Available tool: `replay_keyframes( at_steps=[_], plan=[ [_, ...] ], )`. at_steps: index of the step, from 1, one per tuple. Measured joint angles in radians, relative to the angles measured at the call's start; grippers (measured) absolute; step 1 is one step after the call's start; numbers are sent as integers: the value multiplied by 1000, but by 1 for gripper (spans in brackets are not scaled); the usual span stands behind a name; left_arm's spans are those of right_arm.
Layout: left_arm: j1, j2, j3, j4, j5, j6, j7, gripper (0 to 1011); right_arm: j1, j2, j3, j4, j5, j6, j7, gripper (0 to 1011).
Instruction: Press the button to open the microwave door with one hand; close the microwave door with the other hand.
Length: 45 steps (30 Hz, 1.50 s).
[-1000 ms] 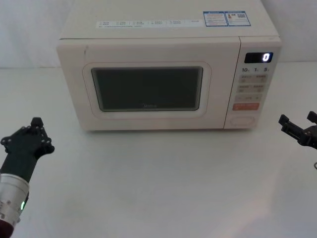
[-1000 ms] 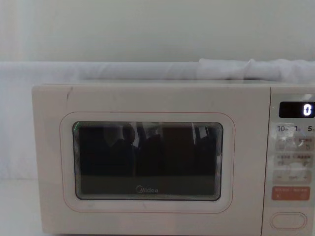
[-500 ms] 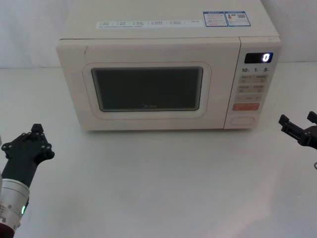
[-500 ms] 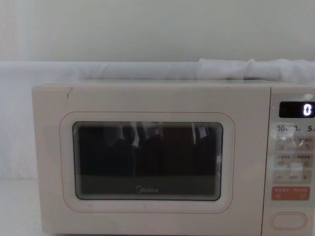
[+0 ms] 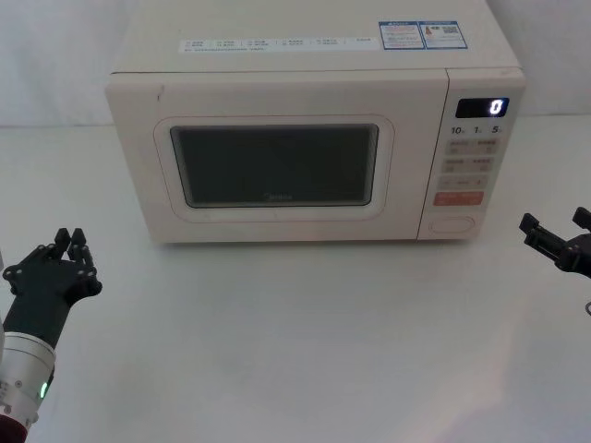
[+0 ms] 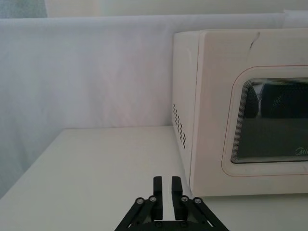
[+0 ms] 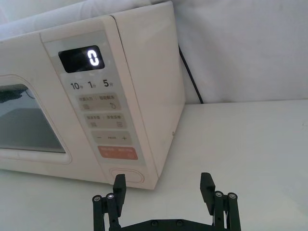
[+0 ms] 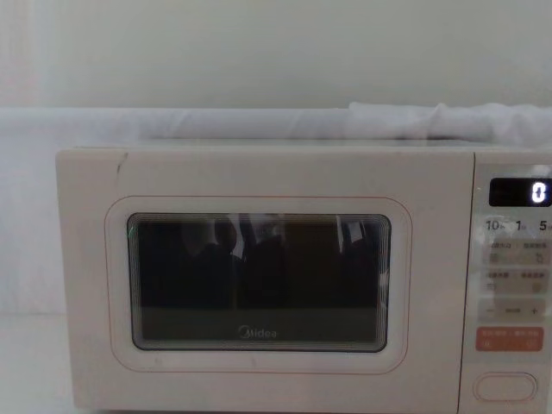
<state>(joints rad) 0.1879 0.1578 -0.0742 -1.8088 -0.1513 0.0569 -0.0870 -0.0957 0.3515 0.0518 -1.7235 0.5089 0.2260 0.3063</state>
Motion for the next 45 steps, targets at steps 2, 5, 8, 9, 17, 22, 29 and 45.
replay_keyframes(
  at_steps=[2,5,8,9,17,22,29,45],
  plan=[
    [0,0,0,0,0,0,0,172,0,0,0,0,0,0,0,1000],
    [0,0,1,0,-1,0,0,259,0,0,0,0,0,0,0,1000],
    [0,1,1,0,-1,0,-1,362,0,0,0,0,0,0,0,1000],
    [0,1,1,0,-1,0,-1,382,0,0,0,0,0,0,0,1000],
    [0,1,1,0,-2,0,-1,648,0,0,0,0,0,0,0,1000],
    [0,2,1,0,-3,0,-1,786,0,0,0,0,0,0,0,1000],
    [0,2,1,0,-3,0,-1,969,0,0,0,0,0,0,0,1000],
    [0,2,1,0,-3,0,-1,1001,0,0,0,0,0,0,0,1000]
  ],
)
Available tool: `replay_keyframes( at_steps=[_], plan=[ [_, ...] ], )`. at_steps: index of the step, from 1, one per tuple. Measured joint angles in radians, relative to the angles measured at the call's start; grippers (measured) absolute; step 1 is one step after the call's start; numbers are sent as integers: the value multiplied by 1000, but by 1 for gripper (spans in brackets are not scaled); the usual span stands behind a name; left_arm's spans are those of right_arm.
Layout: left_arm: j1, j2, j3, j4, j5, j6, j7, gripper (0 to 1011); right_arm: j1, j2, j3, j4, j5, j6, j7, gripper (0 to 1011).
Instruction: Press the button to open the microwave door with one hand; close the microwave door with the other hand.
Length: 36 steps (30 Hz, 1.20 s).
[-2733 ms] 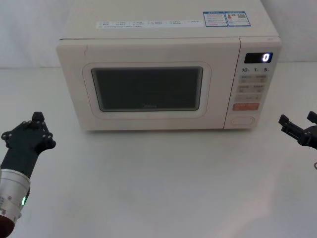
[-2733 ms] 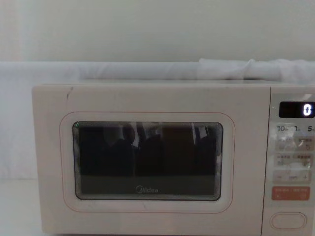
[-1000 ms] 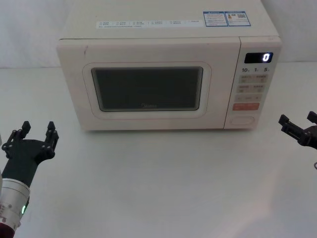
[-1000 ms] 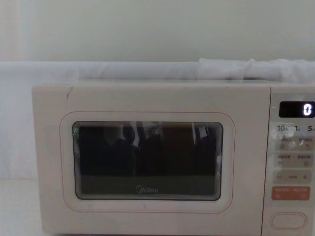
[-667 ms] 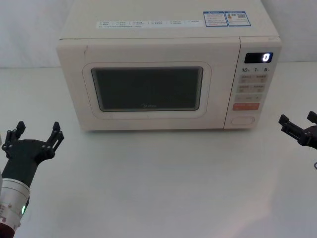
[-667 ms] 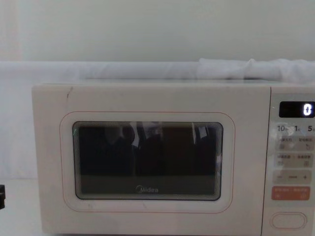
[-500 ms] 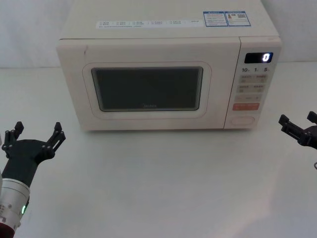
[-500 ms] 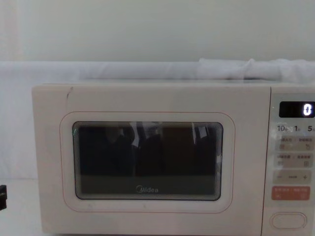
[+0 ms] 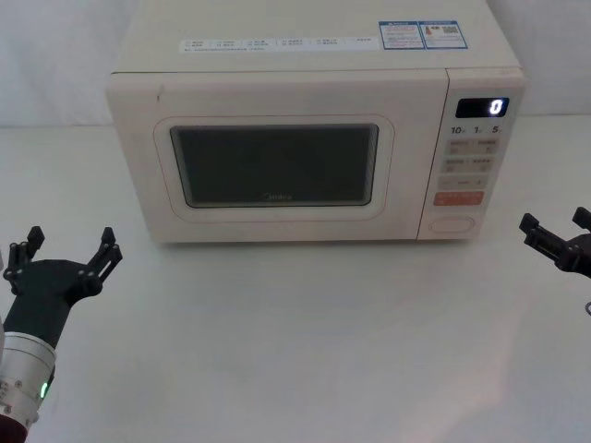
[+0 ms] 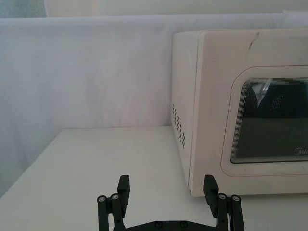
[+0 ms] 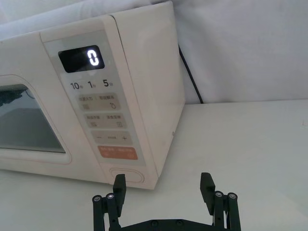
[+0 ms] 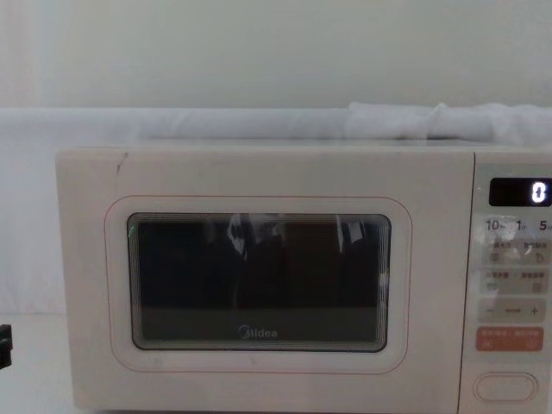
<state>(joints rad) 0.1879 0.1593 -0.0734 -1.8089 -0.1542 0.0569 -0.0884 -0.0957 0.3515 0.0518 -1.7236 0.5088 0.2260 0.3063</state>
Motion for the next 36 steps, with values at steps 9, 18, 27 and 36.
replay_keyframes(
  at_steps=[9,18,27,36],
  plan=[
    [0,0,0,0,0,0,0,1001,0,0,0,0,0,0,0,1000],
    [0,0,0,0,0,0,0,1001,0,0,0,0,0,0,0,1000],
    [0,0,0,0,0,0,0,1001,0,0,0,0,0,0,0,1000],
    [0,0,0,0,0,0,0,1001,0,0,0,0,0,0,0,1000]
  ],
)
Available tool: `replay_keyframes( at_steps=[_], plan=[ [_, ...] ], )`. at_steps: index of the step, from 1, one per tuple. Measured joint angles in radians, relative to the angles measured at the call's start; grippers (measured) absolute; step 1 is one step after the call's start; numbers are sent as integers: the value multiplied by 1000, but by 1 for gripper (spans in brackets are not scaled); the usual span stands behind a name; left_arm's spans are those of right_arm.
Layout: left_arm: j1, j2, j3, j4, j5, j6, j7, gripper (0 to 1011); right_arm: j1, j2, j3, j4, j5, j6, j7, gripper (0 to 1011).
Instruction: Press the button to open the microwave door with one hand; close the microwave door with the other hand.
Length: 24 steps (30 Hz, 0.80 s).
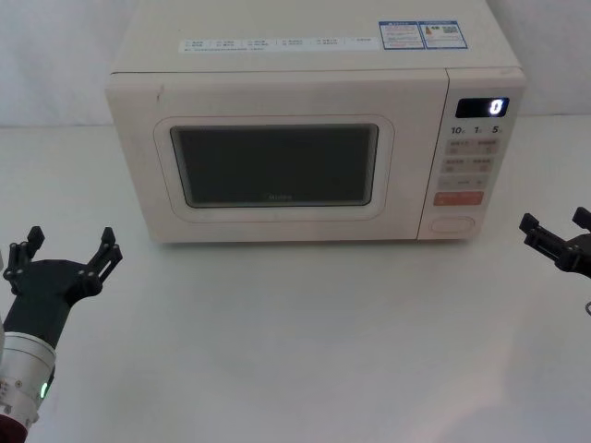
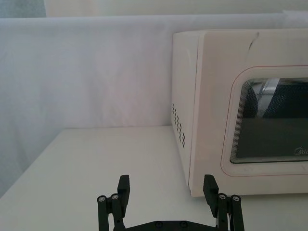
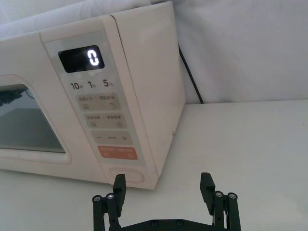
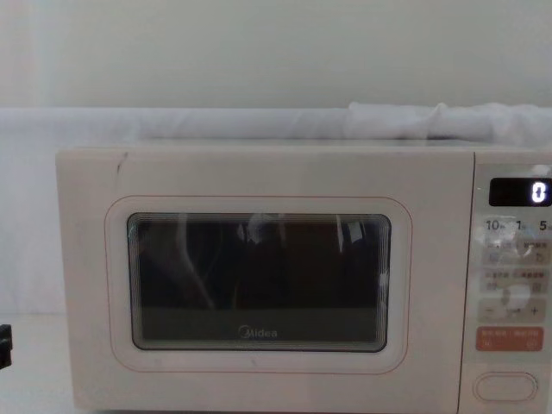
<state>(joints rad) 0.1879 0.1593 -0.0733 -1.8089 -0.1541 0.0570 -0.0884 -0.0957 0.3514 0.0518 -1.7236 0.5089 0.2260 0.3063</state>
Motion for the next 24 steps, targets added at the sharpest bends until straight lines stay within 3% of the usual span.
replay_keyframes(
  at_steps=[24],
  plan=[
    [0,0,0,0,0,0,0,1001,0,0,0,0,0,0,0,1000]
  ],
)
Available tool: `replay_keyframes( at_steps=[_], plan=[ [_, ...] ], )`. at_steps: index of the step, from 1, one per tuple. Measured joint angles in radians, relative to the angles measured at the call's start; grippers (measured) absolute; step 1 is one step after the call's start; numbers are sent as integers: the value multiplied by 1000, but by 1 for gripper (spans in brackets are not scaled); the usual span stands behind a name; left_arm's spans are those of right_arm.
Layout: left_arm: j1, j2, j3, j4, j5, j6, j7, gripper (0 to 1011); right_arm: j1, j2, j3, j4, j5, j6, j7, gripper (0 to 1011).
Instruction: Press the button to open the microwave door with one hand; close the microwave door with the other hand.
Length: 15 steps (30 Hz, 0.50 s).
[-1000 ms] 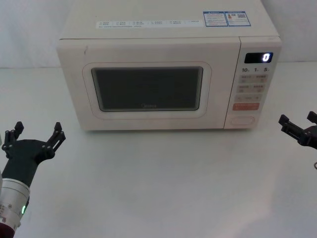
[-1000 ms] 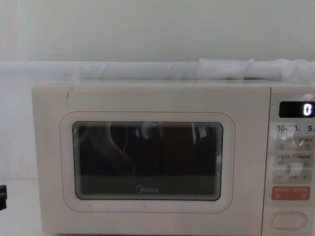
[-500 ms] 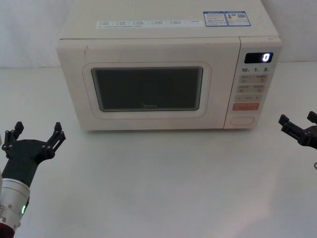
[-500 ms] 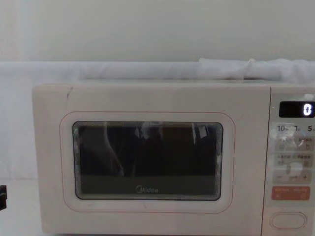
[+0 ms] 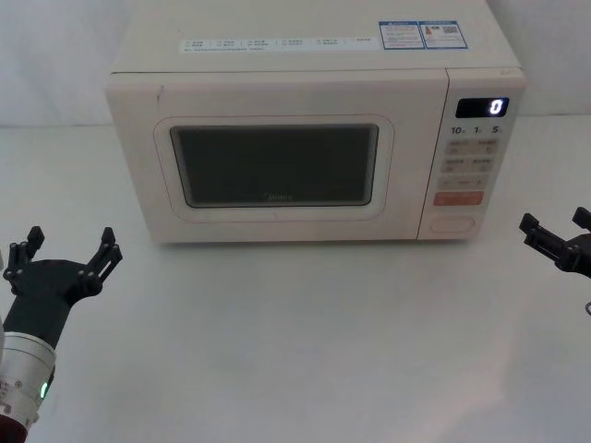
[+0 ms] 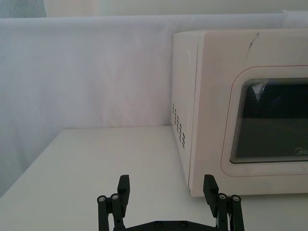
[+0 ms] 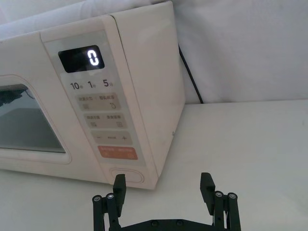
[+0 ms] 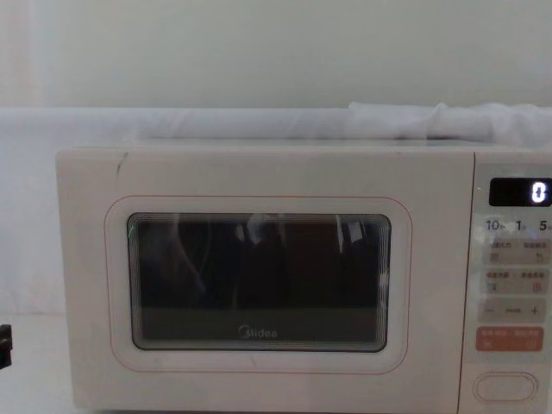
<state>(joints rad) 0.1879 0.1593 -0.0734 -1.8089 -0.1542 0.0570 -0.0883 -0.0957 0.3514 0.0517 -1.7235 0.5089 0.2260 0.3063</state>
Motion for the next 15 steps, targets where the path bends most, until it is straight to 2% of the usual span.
replay_keyframes(
  at_steps=[15],
  plan=[
    [0,0,0,0,0,0,0,1001,0,0,0,0,0,0,0,1000]
  ],
)
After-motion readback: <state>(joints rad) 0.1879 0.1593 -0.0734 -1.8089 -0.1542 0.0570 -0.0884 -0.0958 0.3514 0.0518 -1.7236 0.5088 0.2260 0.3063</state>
